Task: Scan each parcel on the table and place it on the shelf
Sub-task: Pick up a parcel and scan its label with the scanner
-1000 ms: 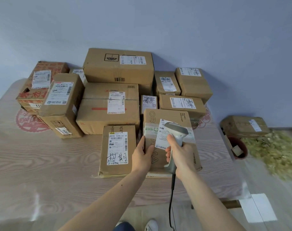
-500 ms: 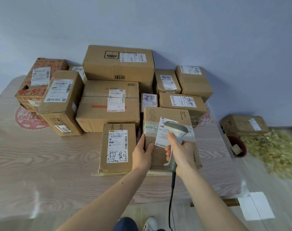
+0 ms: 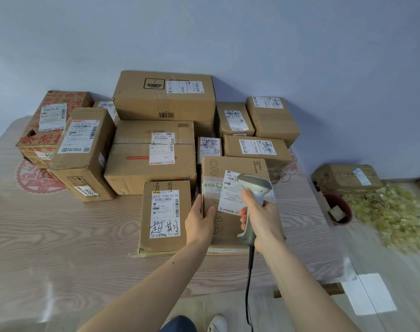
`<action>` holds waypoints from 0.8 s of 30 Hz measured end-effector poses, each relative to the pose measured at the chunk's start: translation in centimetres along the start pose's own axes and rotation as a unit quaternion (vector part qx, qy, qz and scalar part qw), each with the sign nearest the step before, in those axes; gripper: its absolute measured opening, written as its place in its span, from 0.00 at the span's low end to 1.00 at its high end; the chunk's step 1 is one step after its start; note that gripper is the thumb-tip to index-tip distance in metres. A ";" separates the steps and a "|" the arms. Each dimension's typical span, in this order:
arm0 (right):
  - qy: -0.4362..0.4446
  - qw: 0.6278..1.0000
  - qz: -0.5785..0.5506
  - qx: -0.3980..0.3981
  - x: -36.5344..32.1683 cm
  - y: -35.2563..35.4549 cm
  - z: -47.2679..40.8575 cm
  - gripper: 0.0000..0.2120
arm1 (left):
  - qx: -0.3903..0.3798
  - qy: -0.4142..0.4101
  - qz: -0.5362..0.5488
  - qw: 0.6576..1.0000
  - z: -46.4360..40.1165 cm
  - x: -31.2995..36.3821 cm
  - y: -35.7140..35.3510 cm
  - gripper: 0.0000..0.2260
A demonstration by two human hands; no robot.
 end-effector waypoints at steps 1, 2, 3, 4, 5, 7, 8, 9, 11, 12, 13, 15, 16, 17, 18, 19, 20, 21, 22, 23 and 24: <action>-0.001 1.000 -0.003 0.003 -0.1 0.2 -0.1 0.19 | 0.012 -0.002 -0.013 1.000 0.0 0.3 0.3 0.25; -0.001 1.000 -0.001 0.006 -0.1 0.4 -0.3 0.19 | 0.027 -0.005 -0.029 0.999 -0.1 0.7 0.6 0.26; 0.000 1.000 0.003 0.008 -0.2 0.7 -0.5 0.19 | 0.041 -0.013 -0.045 0.998 -0.2 1.1 0.8 0.25; 0.002 1.000 0.006 0.008 -0.2 0.9 -0.6 0.19 | 0.052 -0.018 -0.056 0.997 -0.2 1.6 1.0 0.25; 0.003 1.000 0.004 0.005 -0.3 1.2 -0.7 0.19 | 0.063 -0.028 -0.061 0.996 -0.3 2.2 1.1 0.24; 0.004 1.000 -0.005 0.002 -0.7 1.8 -1.0 0.18 | 0.069 -0.056 -0.059 0.994 -0.4 3.7 0.7 0.21; 0.003 1.000 -0.006 0.004 -0.8 2.2 -1.1 0.17 | 0.066 -0.069 -0.055 0.994 -0.4 4.3 0.3 0.20; 0.002 1.000 -0.004 0.007 -1.0 2.6 -1.3 0.17 | 0.062 -0.082 -0.050 0.993 -0.4 5.1 -0.3 0.18; 0.004 1.000 -0.001 0.014 -1.3 3.7 -1.9 0.17 | 0.047 -0.090 -0.031 0.994 -0.4 6.5 -1.8 0.19; 0.006 1.000 0.002 0.020 -1.5 4.4 -2.3 0.17 | 0.039 -0.091 -0.024 0.995 -0.4 7.1 -2.7 0.21; 0.009 1.000 0.008 0.027 -1.6 5.1 -2.7 0.18 | 0.031 -0.093 -0.018 0.995 -0.2 7.8 -3.6 0.23; 0.016 0.999 0.022 0.036 -2.0 6.8 -3.8 0.19 | 0.015 -0.105 -0.008 0.994 0.2 9.2 -5.6 0.24; 0.020 0.999 0.027 0.039 -2.3 7.7 -4.3 0.19 | 0.006 -0.112 -0.007 0.994 0.3 9.8 -6.7 0.24; 0.022 0.998 0.033 0.043 -2.5 8.7 -4.9 0.19 | -0.003 -0.116 -0.005 0.993 0.5 10.3 -7.8 0.24; 0.022 0.998 0.040 0.047 -2.7 9.7 -5.4 0.18 | -0.012 -0.119 0.002 0.993 0.6 10.8 -9.0 0.24; 0.023 0.997 0.047 0.050 -2.9 10.7 -5.9 0.18 | -0.023 -0.120 0.013 0.992 0.8 11.2 -10.2 0.25; 0.025 0.997 0.055 0.050 -3.1 11.7 -6.5 0.18 | -0.030 -0.120 0.025 0.992 0.8 11.5 -11.5 0.25; 0.028 0.996 0.065 0.049 -3.2 12.6 -7.2 0.18 | -0.037 -0.119 0.032 0.992 0.9 11.6 -12.8 0.25; 0.031 0.995 0.077 0.046 -3.4 13.5 -7.9 0.18 | -0.040 -0.119 0.036 0.991 1.0 11.7 -14.0 0.25; 0.032 0.995 0.088 0.040 -3.3 14.3 -8.7 0.17 | -0.044 -0.112 0.042 0.992 1.1 11.8 -15.2 0.25; 0.030 0.994 0.098 0.030 -3.2 15.1 -9.5 0.16 | -0.047 -0.104 0.046 0.992 1.2 11.8 -16.3 0.24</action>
Point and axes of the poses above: each hand's wrist, its own z-axis away from the middle knuckle, its own y-axis out of the back of the hand, x = y × z, the point moved 6 cm from there along -z, towards the middle knuckle, and after that the axes turned 7 degrees about -y, right-handed, at the moved point
